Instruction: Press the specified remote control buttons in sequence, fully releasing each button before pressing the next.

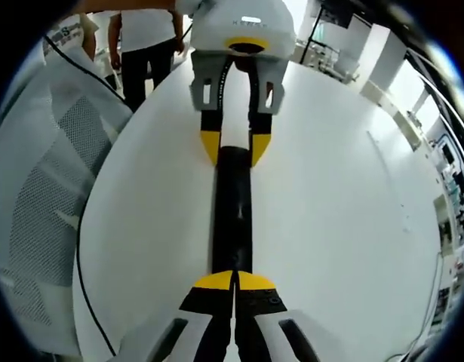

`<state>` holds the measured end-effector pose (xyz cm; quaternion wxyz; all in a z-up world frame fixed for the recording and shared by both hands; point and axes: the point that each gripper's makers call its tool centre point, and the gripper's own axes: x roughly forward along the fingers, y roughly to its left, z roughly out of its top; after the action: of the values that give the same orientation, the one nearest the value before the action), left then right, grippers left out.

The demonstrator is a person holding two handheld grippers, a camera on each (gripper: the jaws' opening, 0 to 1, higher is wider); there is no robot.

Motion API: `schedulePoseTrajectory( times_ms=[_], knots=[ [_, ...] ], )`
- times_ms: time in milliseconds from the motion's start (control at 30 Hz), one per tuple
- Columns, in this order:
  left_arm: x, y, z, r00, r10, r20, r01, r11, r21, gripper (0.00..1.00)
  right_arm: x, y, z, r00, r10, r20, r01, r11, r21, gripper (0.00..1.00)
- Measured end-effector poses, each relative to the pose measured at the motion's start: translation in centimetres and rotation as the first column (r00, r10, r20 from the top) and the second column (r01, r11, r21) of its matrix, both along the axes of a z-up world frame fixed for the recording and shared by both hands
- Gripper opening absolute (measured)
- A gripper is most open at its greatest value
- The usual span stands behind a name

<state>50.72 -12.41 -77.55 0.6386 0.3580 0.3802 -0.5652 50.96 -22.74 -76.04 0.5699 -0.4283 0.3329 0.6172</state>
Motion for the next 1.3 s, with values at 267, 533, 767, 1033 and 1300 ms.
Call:
schedulePoseTrajectory(
  times_ms=[267,533,767,1033,1300],
  knots=[
    [-0.02,-0.04,-0.04,1.000,-0.002,-0.001,0.002,1.000,-0.002,0.23,-0.01,0.20,-0.28,1.000,0.011,0.001,-0.011,1.000,-0.008,0.00],
    [-0.06,-0.04,-0.06,1.000,-0.004,-0.001,0.004,1.000,-0.002,0.23,-0.04,0.13,-0.57,1.000,0.020,-0.002,-0.020,0.999,-0.025,0.00],
    [-0.09,-0.02,-0.05,1.000,-0.002,-0.001,0.002,1.000,-0.001,0.23,0.01,0.22,-0.60,1.000,0.027,-0.003,-0.027,0.999,-0.032,0.00],
    [-0.09,-0.02,-0.04,1.000,0.000,-0.002,0.000,1.000,-0.003,0.23,0.08,0.29,-0.73,1.000,0.018,-0.009,-0.019,0.998,-0.053,0.00],
    [-0.09,-0.01,-0.05,1.000,-0.005,-0.002,0.005,1.000,0.000,0.23,0.02,0.34,-0.82,0.999,0.035,0.007,-0.034,0.996,-0.088,0.00]
  ],
)
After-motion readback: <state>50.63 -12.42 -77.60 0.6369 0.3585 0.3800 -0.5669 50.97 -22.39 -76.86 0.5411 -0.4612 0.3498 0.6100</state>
